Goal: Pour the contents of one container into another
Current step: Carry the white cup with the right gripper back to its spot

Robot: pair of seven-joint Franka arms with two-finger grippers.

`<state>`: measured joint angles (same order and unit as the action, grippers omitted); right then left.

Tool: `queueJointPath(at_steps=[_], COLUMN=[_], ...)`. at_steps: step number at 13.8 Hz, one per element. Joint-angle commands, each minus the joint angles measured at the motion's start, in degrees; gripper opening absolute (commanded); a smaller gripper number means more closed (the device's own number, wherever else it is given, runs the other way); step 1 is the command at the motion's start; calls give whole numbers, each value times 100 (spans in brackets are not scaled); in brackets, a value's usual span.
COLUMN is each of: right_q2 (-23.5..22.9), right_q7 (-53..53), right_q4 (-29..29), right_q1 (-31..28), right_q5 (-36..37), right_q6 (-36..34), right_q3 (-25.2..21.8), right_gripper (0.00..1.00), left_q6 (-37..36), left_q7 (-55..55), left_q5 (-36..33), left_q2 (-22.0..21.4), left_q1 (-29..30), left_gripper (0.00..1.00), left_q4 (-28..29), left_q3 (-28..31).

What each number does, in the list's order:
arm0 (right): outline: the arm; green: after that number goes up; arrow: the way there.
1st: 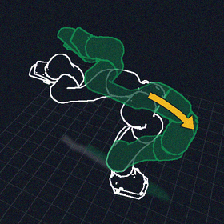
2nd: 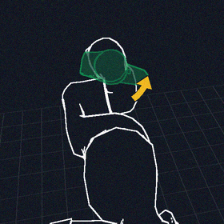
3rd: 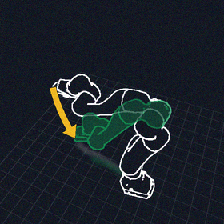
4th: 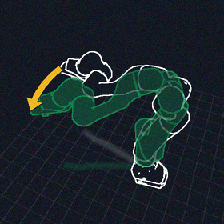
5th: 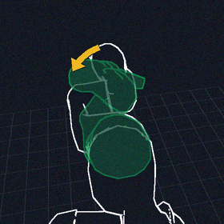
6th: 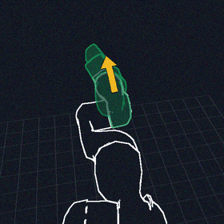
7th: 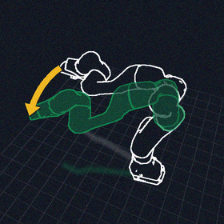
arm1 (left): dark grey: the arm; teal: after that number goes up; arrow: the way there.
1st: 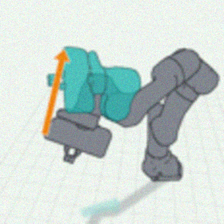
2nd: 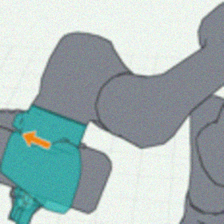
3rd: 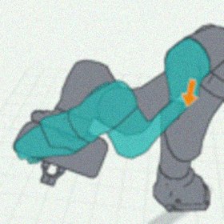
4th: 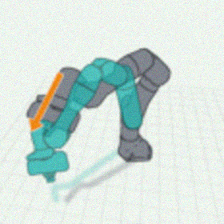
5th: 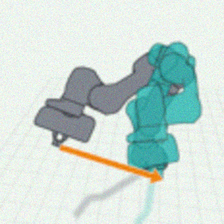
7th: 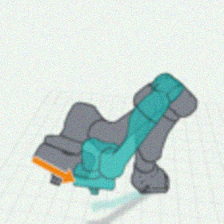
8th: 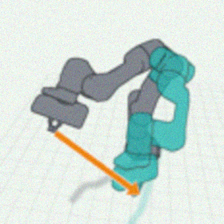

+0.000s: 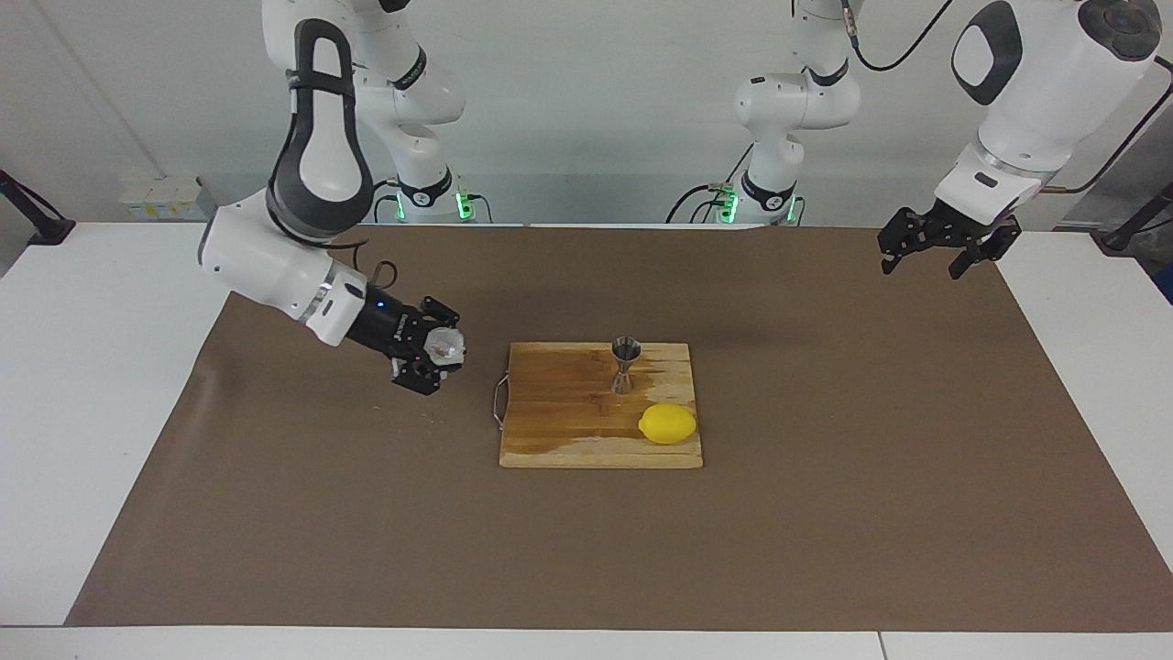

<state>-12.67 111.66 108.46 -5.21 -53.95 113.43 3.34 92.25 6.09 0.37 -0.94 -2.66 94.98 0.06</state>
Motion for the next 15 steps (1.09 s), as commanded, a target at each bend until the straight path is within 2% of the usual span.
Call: queueJointPath(at_steps=[1,4,6,10,12,15], right_q2=[-287,-1024,-1219,-1246,-1334,-1273], right_q7=[608,1750,2060,2508,2911,3001], right_q4=[26,0,17,254,395,632], right_q1=[-356,-560,-569,-551,-534,-542], right_q5=[-203,-729,-801,-818,-1212,-1424], right_q6=[-250,-348,-348,12,30,30], right_q3=[105,105,96,105,96,96], right_gripper=[0,0,0,0,1,2], left_q6=[-58,-58,-58,-58,-58,-58], left_q7=[-73,-73,-73,-73,-73,-73], left_q5=[-116,-116,-116,-116,-116,-116], left_q2=[-82,-82,-82,-73,-82,-82], left_q1=[-16,-16,-16,-16,-16,-16], left_gripper=[100,100,100,100,100,100], left_q4=[12,12,12,12,12,12], left_q3=[11,11,11,11,2,11])
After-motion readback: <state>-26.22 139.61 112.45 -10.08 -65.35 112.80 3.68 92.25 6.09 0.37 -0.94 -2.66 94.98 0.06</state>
